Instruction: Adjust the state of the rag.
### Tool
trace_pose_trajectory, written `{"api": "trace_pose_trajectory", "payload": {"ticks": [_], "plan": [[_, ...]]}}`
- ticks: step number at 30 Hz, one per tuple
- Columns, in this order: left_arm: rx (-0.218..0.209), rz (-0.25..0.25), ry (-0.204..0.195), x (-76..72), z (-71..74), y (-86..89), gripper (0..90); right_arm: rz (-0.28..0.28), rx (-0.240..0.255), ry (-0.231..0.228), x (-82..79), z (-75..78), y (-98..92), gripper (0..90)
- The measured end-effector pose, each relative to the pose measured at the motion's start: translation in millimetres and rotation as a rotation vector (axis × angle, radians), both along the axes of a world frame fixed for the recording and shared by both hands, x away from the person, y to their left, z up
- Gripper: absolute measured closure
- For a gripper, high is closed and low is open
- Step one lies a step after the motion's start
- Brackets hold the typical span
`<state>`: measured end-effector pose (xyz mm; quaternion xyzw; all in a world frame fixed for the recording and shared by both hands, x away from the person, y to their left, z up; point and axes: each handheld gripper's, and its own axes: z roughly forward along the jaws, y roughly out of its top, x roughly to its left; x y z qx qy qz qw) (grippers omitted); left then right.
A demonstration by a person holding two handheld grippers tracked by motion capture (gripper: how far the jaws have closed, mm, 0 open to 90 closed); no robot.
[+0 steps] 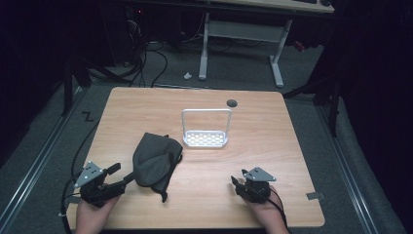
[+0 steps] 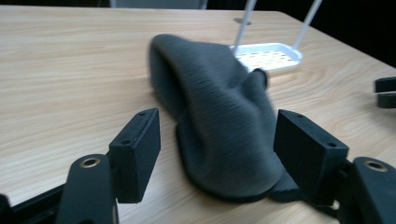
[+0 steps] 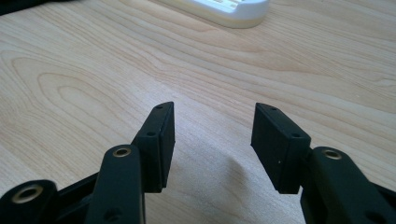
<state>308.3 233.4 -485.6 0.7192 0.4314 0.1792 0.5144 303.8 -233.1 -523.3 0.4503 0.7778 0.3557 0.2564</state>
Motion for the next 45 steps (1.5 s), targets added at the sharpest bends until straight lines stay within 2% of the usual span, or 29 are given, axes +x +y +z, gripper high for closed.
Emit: {"api": "trace_pose_trajectory", "payload": {"ticks": [4,6,8,9,12,13,16,20,25,29,31,33,36,38,40,41,44,45], "plan": [[0.014,0.000,0.018,8.7,-3.3,-12.9,31.0,0.010,-0.006,-0.001,-0.4,0.4,2.1,49.3],[0.008,0.011,0.050,15.1,-7.4,-16.7,33.2,0.017,-0.009,-0.004,-0.7,0.1,2.7,49.1],[0.020,0.009,0.078,18.3,-11.6,-20.2,49.3,0.019,-0.009,-0.003,-0.5,0.0,3.3,49.0],[0.037,0.009,0.121,19.7,-16.3,-23.0,55.6,0.019,-0.008,-0.002,-0.4,0.0,3.3,49.0],[0.042,0.005,0.138,19.5,-19.2,-24.5,76.3,0.019,-0.007,0.003,-0.3,-0.3,3.5,49.0],[0.051,0.005,0.140,18.8,-20.0,-25.5,80.0,0.020,-0.008,0.002,-0.1,-0.5,3.7,49.0],[0.052,-0.016,0.130,14.5,-18.3,-31.3,82.4,0.026,-0.013,0.000,-0.7,0.2,5.0,49.1],[0.059,-0.085,0.110,4.9,-12.9,-50.9,82.6,0.031,-0.012,-0.007,-1.7,1.4,6.8,48.8],[0.097,-0.219,0.082,-11.9,-9.2,-97.4,83.0,0.037,-0.011,-0.021,-4.6,4.6,10.0,48.8],[0.131,-0.333,0.110,-21.8,-20.8,-134.2,83.1,0.055,-0.009,-0.039,-8.3,7.6,13.8,48.8],[0.159,-0.369,0.119,-25.3,-28.1,-147.5,82.9,0.066,-0.009,-0.041,-10.4,8.9,17.1,48.7],[0.167,-0.395,0.121,-28.3,-33.7,-157.6,82.7,0.080,-0.014,-0.046,-12.2,9.9,21.1,48.6],[0.151,-0.409,0.127,-28.8,-34.9,-160.5,80.2,0.104,-0.015,-0.059,-15.2,12.7,29.5,48.4],[0.122,-0.414,0.124,-29.3,-32.1,-155.5,72.7,0.120,-0.016,-0.076,-18.8,17.3,36.7,48.3],[0.115,-0.409,0.119,-29.9,-30.3,-152.7,63.1,0.134,-0.015,-0.084,-20.8,20.2,40.6,48.2],[0.111,-0.406,0.118,-30.7,-28.8,-150.0,63.1,0.150,-0.010,-0.096,-23.2,23.6,45.1,48.1],[0.090,-0.382,0.121,-35.6,-23.4,-133.5,53.9,0.194,0.009,-0.129,-30.5,34.9,60.8,48.0],[0.082,-0.368,0.120,-37.7,-22.6,-127.0,51.2,0.233,0.028,-0.141,-33.4,42.9,72.2,47.9]]}}
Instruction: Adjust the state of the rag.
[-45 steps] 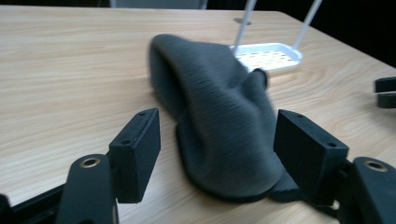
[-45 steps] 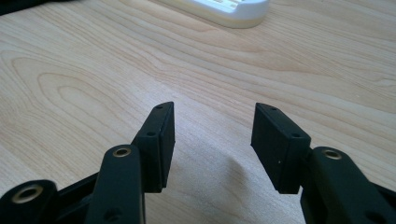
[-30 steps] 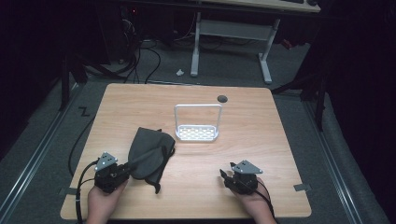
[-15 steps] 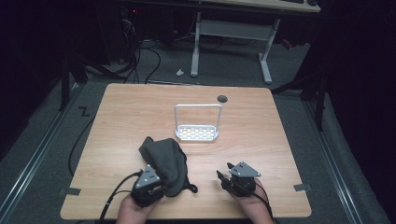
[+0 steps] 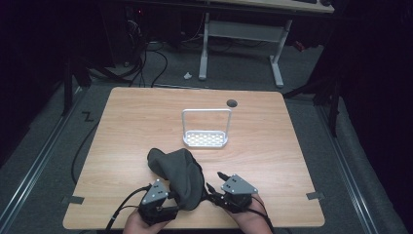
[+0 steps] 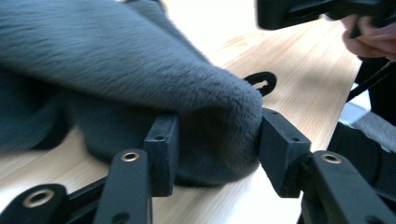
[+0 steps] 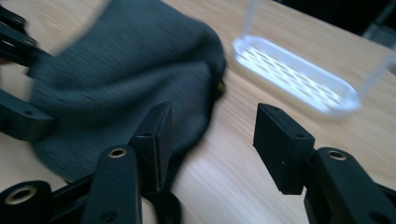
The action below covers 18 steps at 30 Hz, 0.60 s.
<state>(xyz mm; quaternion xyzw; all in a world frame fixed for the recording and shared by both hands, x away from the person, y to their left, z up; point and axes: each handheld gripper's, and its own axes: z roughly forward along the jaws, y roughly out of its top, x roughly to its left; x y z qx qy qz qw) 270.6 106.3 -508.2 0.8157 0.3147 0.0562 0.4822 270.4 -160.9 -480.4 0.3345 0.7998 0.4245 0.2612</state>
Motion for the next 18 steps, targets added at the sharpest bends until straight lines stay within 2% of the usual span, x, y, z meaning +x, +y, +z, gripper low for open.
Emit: {"api": "trace_pose_trajectory", "payload": {"ticks": [2,4,5,6,8,9,10,11,12,13,14,15,16,17,18], "plan": [[-0.011,0.031,0.006,-3.9,-0.2,13.0,50.4,0.018,0.006,-0.008,-1.1,4.0,6.1,47.8],[-0.014,0.062,0.009,-5.6,-1.9,24.6,48.8,0.058,0.029,-0.012,-2.5,10.8,18.6,47.2],[-0.013,0.079,0.010,-5.6,-2.8,29.9,47.0,0.099,0.052,-0.003,-1.5,14.2,31.5,46.2],[-0.017,0.101,0.011,-5.3,-3.8,35.0,47.0,0.099,0.052,-0.003,-1.5,14.2,31.5,46.2],[-0.027,0.138,0.020,-4.7,-6.2,44.9,46.2,0.138,0.051,0.010,1.2,13.4,45.3,44.3],[-0.073,0.181,0.041,-6.2,-8.0,45.7,46.1,0.159,0.049,0.016,2.4,11.8,52.2,43.7],[-0.097,0.202,0.050,-7.0,-9.1,47.0,46.0,0.176,0.042,0.019,3.6,10.0,58.6,43.1],[-0.142,0.233,0.075,-9.7,-10.0,48.0,45.9,0.211,0.035,0.032,6.9,6.3,70.7,41.9],[-0.170,0.253,0.089,-11.3,-10.4,47.9,45.9,0.211,0.035,0.032,6.9,6.3,70.7,41.9],[-0.137,0.246,0.075,-11.3,-10.4,53.2,45.5,0.234,0.015,0.033,10.6,3.2,82.7,41.3],[-0.160,0.258,0.088,-12.7,-10.5,53.7,45.5,0.234,0.015,0.033,10.6,3.2,82.7,41.3],[-0.168,0.259,0.093,-13.3,-10.3,54.9,45.6,0.247,0.008,0.045,15.4,-0.3,91.4,40.3],[-0.060,0.197,0.042,-10.6,-9.5,65.6,45.8,0.245,-0.013,0.059,19.7,-4.0,96.0,39.8],[-0.061,0.197,0.041,-11.5,-9.4,65.9,45.8,0.245,-0.013,0.059,19.7,-4.0,96.0,39.8],[-0.059,0.196,0.039,-13.0,-9.3,65.8,46.4,0.237,-0.058,0.075,26.3,-11.4,100.4,42.7]]}}
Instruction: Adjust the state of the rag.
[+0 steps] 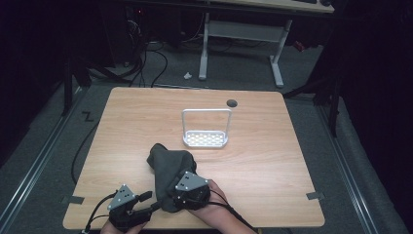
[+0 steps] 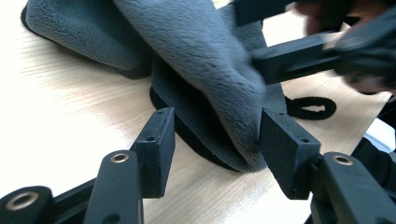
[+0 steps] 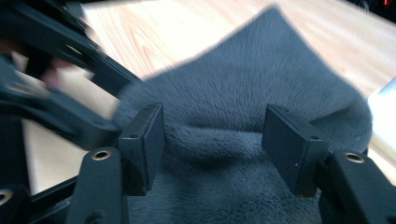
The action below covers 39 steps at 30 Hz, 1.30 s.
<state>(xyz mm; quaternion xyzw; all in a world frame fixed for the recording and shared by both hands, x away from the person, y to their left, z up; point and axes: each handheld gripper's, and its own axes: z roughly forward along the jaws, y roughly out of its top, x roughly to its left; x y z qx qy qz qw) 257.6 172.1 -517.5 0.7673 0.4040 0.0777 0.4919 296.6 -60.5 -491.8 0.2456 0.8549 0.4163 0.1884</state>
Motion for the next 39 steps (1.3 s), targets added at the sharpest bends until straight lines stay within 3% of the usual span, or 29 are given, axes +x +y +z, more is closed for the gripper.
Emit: {"api": "trace_pose_trajectory", "payload": {"ticks": [2,3,4,6,7,8,9,10,11,15,17,21,23,27,29,33,36,38,39], "plan": [[0.001,-0.002,-0.004,-2.1,0.3,-0.6,46.4,-0.001,-0.021,0.012,2.1,-3.2,1.0,47.7],[0.001,-0.004,-0.005,-3.0,1.0,-1.1,46.3,-0.007,-0.053,0.018,4.5,-7.9,2.1,53.5],[0.000,-0.006,-0.008,-3.5,1.9,-1.3,46.0,-0.012,-0.081,0.044,6.5,-13.5,2.2,66.0],[0.000,-0.008,-0.015,-3.5,3.6,-1.2,45.5,-0.037,-0.093,0.052,7.5,-17.7,-2.1,90.0],[0.000,-0.008,-0.021,-3.2,5.4,-0.9,45.5,-0.037,-0.093,0.052,7.5,-17.7,-2.1,90.0],[-0.002,-0.006,-0.026,-2.8,7.0,0.0,45.2,-0.047,-0.062,0.043,7.1,-13.5,-6.3,90.0],[-0.004,-0.005,-0.030,-2.2,8.6,1.6,44.9,-0.066,0.001,0.014,4.1,-1.5,-14.8,90.0],[-0.010,-0.004,-0.034,-1.3,10.2,3.6,44.9,-0.066,0.001,0.014,4.1,-1.5,-14.8,90.0],[-0.018,-0.001,-0.038,-0.3,11.3,5.2,44.6,-0.096,0.045,-0.033,0.6,13.6,-25.4,90.0],[-0.020,0.023,-0.044,5.7,13.3,12.4,44.8,-0.151,0.076,-0.090,-1.7,27.8,-42.9,90.0],[-0.029,0.030,-0.039,8.2,13.3,15.9,53.6,-0.150,0.086,-0.066,-2.7,26.5,-45.9,88.2],[-0.025,0.015,-0.018,13.3,9.6,11.7,66.0,-0.129,0.041,-0.056,-7.2,16.2,-37.2,84.2],[-0.028,0.005,-0.012,16.7,6.9,3.3,67.8,-0.100,0.040,-0.044,-10.0,14.0,-32.4,76.4],[-0.022,-0.038,-0.001,26.1,4.3,-17.4,68.5,-0.012,0.027,0.017,-19.8,3.1,-16.1,52.6],[-0.012,-0.058,-0.002,27.3,2.7,-24.6,68.5,0.039,0.007,0.030,-27.2,-4.1,-5.9,46.7],[0.000,-0.014,-0.007,26.4,3.0,-10.3,68.6,0.044,-0.032,0.021,-27.1,-9.2,-1.4,55.3],[-0.017,0.044,-0.009,25.4,4.4,12.1,68.3,0.037,-0.078,0.009,-23.2,-16.1,1.5,83.2],[-0.020,0.071,-0.011,23.8,5.3,23.6,67.0,0.035,-0.070,-0.001,-22.2,-14.0,0.5,87.3],[-0.017,0.080,-0.013,23.1,5.5,27.7,66.4,0.023,-0.039,-0.028,-23.0,-5.9,-3.9,87.8]]}}
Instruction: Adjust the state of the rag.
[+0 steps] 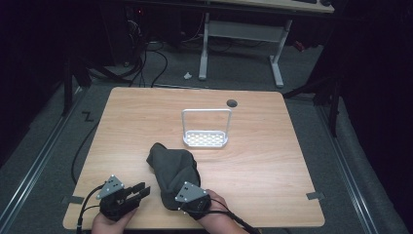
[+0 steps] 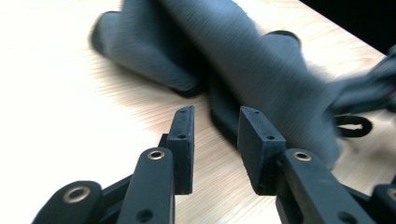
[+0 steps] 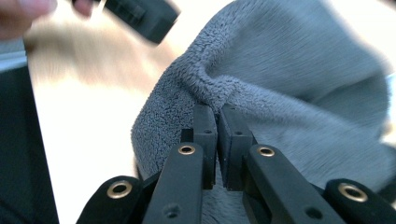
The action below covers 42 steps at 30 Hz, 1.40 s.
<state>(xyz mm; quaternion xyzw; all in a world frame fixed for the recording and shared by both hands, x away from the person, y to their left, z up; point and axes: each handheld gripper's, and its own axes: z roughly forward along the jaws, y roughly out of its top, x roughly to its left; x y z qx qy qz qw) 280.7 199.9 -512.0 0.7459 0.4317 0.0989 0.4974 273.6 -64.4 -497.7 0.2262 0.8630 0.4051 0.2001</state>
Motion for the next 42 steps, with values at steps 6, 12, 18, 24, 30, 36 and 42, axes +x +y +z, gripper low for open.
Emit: {"api": "trace_pose_trajectory", "payload": {"ticks": [6,12,18,24,30,36,42], "plan": [[0.016,0.014,0.005,0.9,-2.4,2.1,63.3,-0.133,0.203,-0.059,6.7,45.1,-48.9,87.6],[0.059,-0.022,0.007,6.4,-6.0,-15.1,56.6,-0.379,0.139,-0.040,37.7,26.8,-113.9,87.1],[0.085,-0.048,0.023,19.2,-11.0,-31.8,49.4,-0.510,0.005,0.082,59.1,-13.2,-144.7,79.8],[0.133,-0.069,0.042,32.9,-17.5,-53.9,42.2,-0.515,0.080,0.005,36.9,10.0,-149.3,67.1],[0.240,-0.031,0.022,51.8,-18.7,-78.9,41.2,-0.433,0.094,-0.008,6.9,15.0,-133.5,64.4],[0.269,0.015,0.024,65.8,-17.5,-78.2,78.7,-0.368,0.049,0.029,-4.2,2.6,-113.2,61.9],[0.211,-0.005,0.020,57.2,-5.9,-65.1,84.5,-0.342,-0.003,0.039,0.9,-11.2,-87.9,51.0]]}}
